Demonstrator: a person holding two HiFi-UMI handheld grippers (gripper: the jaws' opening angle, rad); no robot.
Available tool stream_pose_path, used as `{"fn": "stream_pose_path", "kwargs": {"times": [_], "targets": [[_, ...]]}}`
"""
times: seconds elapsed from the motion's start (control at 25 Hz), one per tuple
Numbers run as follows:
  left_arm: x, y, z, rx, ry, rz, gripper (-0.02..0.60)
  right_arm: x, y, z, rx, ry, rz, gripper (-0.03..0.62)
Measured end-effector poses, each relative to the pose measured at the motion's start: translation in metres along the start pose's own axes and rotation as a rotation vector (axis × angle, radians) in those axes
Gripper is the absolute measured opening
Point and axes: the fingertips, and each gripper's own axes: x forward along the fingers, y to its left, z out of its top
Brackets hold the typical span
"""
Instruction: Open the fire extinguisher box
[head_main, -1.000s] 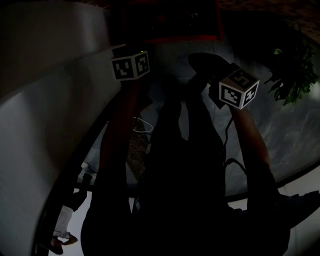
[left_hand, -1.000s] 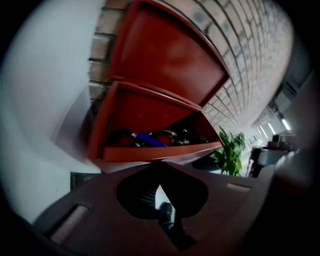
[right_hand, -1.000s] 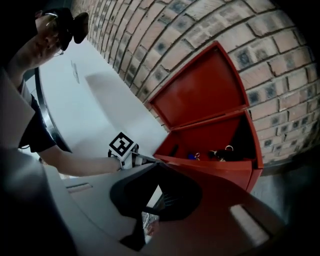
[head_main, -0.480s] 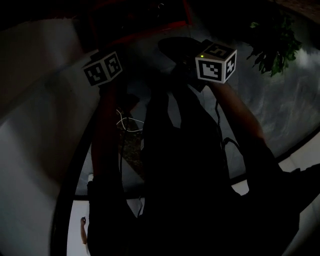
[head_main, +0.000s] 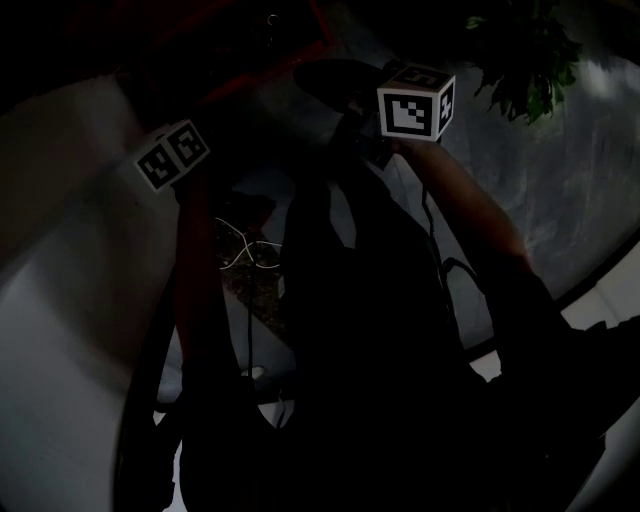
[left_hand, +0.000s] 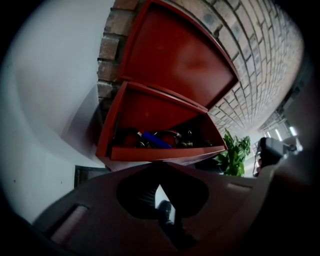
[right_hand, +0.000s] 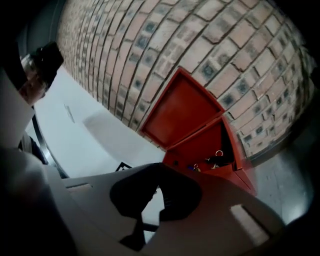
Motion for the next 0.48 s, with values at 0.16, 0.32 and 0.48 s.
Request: {"fn": "stream_pose_path", "kwargs": {"times": [0.16,0.32,0.48], "targets": [[0.0,0.0,-0.002,-0.005,-0.007,0.03,0.0,-0.011,-0.004,0.002,-0.014,0.014,-0.018,-0.002],[0.004,-0.005,-0.003,0.043,0.026,0.043,0.0,-0.015,-0.005,-0.009,-0.089,0.083,-0.074,-0.002],[0.001,-0.001,-0.003,0.037,0.022,0.044,0.0,0.0,-0.005,-0.028,-0.134,0.163,-0.078,-0.002]]}}
